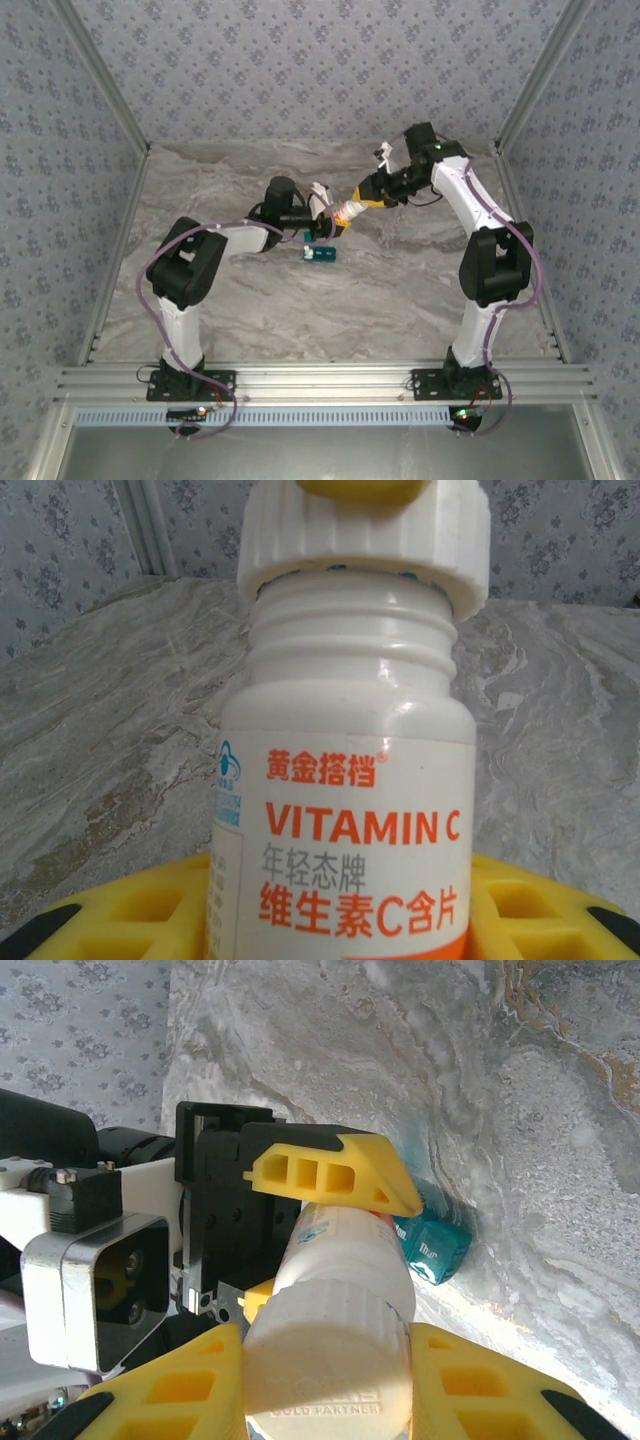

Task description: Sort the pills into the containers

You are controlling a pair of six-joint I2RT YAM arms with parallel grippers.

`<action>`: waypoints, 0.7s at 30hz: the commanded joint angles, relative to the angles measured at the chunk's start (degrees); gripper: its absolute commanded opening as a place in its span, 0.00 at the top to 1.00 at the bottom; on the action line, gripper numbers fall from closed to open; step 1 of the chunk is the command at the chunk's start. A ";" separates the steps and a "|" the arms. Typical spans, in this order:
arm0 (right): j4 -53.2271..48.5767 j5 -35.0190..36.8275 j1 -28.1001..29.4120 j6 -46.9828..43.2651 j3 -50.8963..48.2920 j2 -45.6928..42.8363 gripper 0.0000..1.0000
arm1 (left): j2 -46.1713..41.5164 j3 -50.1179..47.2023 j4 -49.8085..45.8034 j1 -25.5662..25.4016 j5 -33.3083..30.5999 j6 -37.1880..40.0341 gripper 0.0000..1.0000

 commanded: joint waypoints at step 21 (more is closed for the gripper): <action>6.34 -7.83 1.11 7.15 -4.54 1.45 0.70 | -5.54 2.92 -0.33 -1.43 2.26 3.49 1.00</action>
